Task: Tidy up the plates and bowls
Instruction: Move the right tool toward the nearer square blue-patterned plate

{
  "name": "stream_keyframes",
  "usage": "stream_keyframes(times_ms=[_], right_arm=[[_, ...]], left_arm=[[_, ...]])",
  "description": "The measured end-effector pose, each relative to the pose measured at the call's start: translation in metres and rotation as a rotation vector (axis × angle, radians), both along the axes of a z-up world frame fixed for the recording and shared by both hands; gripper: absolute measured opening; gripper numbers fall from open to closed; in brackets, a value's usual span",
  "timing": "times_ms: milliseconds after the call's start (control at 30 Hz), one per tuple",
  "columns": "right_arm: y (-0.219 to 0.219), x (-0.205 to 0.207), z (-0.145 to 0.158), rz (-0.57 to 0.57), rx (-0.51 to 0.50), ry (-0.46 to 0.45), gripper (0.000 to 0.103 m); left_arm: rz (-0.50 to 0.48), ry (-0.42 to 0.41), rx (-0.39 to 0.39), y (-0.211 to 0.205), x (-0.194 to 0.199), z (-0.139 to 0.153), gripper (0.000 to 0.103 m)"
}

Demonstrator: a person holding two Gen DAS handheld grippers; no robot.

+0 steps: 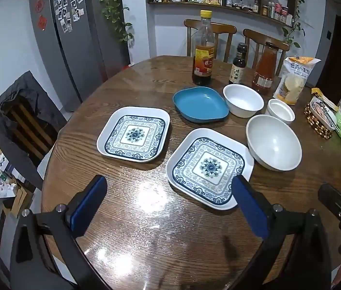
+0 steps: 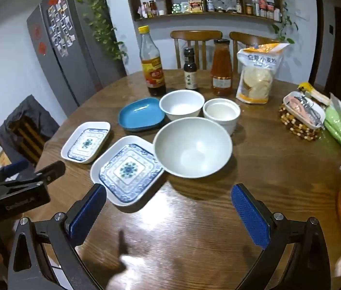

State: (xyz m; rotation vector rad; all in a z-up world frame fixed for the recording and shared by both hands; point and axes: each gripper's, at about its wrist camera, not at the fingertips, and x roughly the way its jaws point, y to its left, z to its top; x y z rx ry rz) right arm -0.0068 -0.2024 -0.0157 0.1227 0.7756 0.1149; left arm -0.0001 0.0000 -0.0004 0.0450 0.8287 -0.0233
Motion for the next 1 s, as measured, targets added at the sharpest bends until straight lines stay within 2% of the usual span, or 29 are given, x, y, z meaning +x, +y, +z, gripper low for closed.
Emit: stream_keyframes(times_ms=[200, 367, 467, 600, 767, 1000], right_arm=[[0.007, 0.006, -0.003, -0.015, 0.002, 0.014, 0.103], [0.007, 0.010, -0.004, -0.037, 0.015, 0.022, 0.103], [0.005, 0.013, -0.007, -0.053, 0.021, 0.034, 0.103], [0.006, 0.015, -0.012, -0.071, 0.027, 0.052, 0.103], [0.007, 0.021, -0.021, -0.087, 0.043, 0.082, 0.103], [0.011, 0.027, -0.042, -0.098, 0.062, 0.142, 0.103]], left_arm=[[-0.006, 0.020, 0.014, 0.000, 0.006, -0.003, 0.103], [-0.032, 0.056, -0.015, 0.009, 0.019, -0.005, 0.103], [-0.050, 0.073, -0.076, 0.013, 0.024, -0.009, 0.103], [-0.083, 0.077, -0.064, 0.009, 0.031, -0.015, 0.103], [-0.141, 0.157, -0.062, 0.006, 0.039, -0.026, 0.103], [-0.187, 0.205, -0.086, 0.010, 0.052, -0.046, 0.103]])
